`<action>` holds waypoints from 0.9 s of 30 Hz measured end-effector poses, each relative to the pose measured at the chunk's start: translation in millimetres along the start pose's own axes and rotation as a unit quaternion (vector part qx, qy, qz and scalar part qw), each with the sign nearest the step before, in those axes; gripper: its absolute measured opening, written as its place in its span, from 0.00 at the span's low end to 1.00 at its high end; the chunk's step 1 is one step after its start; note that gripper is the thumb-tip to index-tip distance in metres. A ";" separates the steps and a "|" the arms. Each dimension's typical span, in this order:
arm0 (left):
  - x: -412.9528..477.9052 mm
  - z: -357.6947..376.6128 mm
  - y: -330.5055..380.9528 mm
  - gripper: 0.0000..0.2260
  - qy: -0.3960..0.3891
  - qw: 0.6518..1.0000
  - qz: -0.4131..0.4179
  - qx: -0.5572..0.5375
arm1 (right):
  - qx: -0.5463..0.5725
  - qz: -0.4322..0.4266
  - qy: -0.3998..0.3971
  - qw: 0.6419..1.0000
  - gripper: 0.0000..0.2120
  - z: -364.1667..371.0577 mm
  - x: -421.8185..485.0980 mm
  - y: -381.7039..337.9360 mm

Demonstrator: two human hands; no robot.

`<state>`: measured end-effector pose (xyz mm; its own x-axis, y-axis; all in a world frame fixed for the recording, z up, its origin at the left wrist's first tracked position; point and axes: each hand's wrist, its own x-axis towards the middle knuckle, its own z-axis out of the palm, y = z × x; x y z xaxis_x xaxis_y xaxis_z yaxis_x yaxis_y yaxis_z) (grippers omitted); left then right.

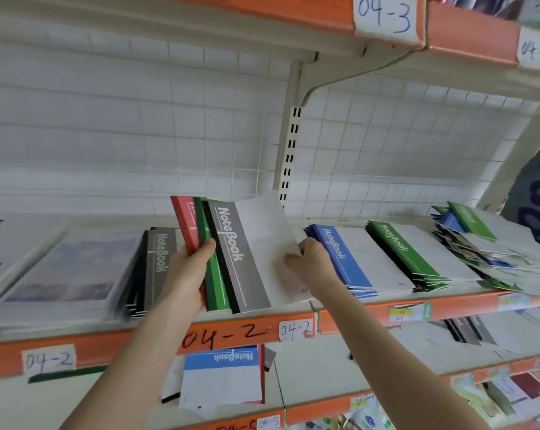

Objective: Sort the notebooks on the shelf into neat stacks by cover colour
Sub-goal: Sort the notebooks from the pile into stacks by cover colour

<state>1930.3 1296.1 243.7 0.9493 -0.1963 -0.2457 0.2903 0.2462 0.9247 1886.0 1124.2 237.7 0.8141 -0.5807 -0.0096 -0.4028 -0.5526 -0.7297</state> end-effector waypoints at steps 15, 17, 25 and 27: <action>17.2 -195.6 66.1 0.09 0.074 0.997 -0.014 0.024 | -0.210 -0.001 0.034 0.977 0.17 79.7 1.1 -69.9; 17.0 -205.0 68.4 0.08 0.072 0.997 -0.024 0.026 | -0.235 -0.011 0.024 0.972 0.13 94.3 -1.7 -77.7; 28.3 -210.4 68.0 0.08 0.032 0.998 -0.032 0.041 | -0.244 -0.032 0.036 0.969 0.21 112.8 -20.9 -82.2; 31.0 -197.7 65.1 0.06 0.007 0.999 -0.026 0.042 | -0.121 -0.051 0.043 0.990 0.13 106.6 -28.7 -85.9</action>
<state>2002.5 1493.7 238.8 0.9349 -0.1938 -0.2974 0.3285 0.1549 0.9317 1941.9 1252.1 227.8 0.8212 -0.5574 0.1223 -0.4170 -0.7324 -0.5383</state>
